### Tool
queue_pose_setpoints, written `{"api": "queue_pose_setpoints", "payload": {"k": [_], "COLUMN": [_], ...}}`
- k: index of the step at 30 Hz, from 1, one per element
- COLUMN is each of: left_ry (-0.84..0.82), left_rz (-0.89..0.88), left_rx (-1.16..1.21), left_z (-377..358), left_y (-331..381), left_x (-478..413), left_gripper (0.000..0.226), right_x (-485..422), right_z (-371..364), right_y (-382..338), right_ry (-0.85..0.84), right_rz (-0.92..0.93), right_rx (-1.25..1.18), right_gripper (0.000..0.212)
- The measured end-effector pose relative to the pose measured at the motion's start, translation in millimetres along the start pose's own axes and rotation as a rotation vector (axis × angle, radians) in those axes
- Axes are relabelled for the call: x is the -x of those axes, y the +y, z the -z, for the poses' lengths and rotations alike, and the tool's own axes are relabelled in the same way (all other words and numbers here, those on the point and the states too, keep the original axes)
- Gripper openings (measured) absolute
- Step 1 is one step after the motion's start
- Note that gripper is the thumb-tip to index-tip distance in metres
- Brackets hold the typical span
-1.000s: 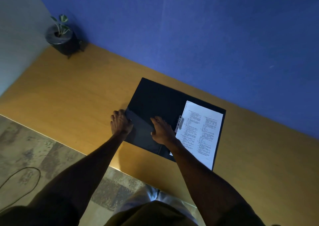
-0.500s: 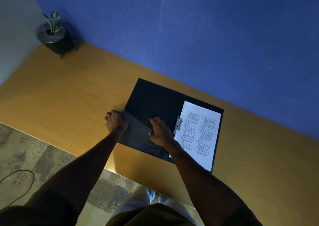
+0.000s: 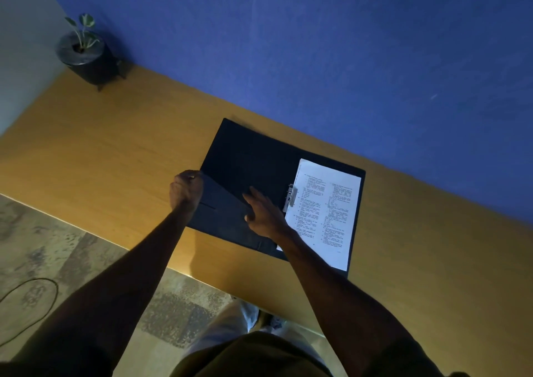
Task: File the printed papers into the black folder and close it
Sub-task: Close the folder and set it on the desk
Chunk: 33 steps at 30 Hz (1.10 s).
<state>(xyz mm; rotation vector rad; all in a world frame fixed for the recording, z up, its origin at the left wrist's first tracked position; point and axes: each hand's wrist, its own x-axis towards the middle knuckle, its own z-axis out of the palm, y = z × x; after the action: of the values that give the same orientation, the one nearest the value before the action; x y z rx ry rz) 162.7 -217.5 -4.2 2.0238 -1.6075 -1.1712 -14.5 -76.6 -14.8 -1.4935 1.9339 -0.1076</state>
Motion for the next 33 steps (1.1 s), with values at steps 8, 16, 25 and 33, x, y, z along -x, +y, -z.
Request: {"api": "queue_pose_setpoints", "payload": {"k": [8, 16, 25, 33], "left_ry": [-0.223, -0.508, -0.611, -0.791], "left_rz": [-0.252, -0.366, -0.741, -0.792], "left_rx": [0.291, 0.282, -0.039, -0.508], "left_z": [39, 13, -67, -123], "left_y": [34, 90, 105, 86], "left_x": [55, 121, 165, 157], "left_gripper": [0.059, 0.050, 0.037, 0.086], "right_x": [30, 87, 145, 181], "right_z": [9, 72, 99, 86], "right_y": [3, -1, 58, 127], "right_ry": [0.189, 0.505, 0.692, 0.786], "right_rz": [0.078, -0.005, -0.096, -0.388], "right_rx": [-0.308, -0.967, -0.871, -0.791], "right_gripper": [0.065, 0.026, 0.028, 0.012]}}
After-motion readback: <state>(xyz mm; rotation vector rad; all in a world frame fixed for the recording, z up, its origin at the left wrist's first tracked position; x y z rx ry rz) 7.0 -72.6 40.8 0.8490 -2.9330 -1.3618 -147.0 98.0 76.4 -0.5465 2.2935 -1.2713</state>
